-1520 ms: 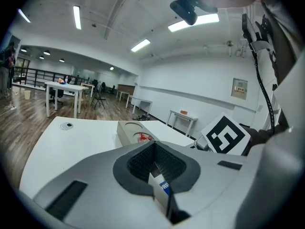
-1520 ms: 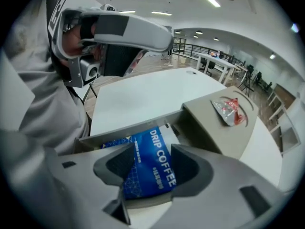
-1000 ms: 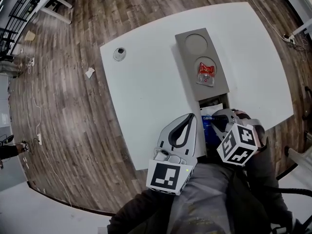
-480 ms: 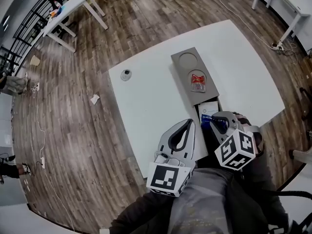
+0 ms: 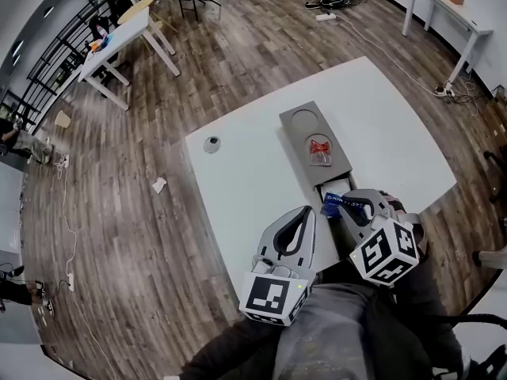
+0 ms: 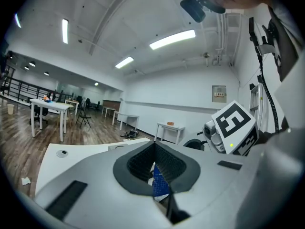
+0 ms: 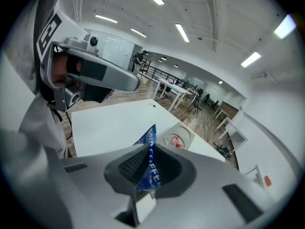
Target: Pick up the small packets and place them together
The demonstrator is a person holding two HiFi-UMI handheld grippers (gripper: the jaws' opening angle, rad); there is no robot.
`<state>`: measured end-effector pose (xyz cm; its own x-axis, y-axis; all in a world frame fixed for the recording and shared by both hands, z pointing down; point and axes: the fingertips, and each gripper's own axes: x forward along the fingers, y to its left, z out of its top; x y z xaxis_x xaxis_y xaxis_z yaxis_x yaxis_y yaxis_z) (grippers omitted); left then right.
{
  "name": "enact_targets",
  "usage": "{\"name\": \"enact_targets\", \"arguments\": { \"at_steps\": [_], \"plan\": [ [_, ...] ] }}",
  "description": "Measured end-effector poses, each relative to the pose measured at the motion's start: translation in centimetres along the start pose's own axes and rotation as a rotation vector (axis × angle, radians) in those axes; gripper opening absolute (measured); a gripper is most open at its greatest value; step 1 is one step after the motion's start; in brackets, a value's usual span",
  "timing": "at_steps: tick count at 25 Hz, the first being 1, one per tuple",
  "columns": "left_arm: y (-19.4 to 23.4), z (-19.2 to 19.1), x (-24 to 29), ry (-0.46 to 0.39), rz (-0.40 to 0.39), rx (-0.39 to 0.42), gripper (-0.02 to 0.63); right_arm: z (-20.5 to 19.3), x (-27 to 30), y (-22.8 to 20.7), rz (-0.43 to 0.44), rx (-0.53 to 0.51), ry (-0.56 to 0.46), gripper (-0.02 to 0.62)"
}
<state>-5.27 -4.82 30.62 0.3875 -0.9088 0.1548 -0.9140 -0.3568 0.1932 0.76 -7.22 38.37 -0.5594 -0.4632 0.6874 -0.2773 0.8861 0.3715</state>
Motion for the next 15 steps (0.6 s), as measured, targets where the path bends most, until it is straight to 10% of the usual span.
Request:
{"name": "enact_targets", "arguments": {
  "at_steps": [15],
  "plan": [
    [3.5,-0.6,3.1,0.024,0.097,-0.051,0.003,3.5,2.8,-7.0,0.026,-0.051,-0.086,0.041]
  ]
}}
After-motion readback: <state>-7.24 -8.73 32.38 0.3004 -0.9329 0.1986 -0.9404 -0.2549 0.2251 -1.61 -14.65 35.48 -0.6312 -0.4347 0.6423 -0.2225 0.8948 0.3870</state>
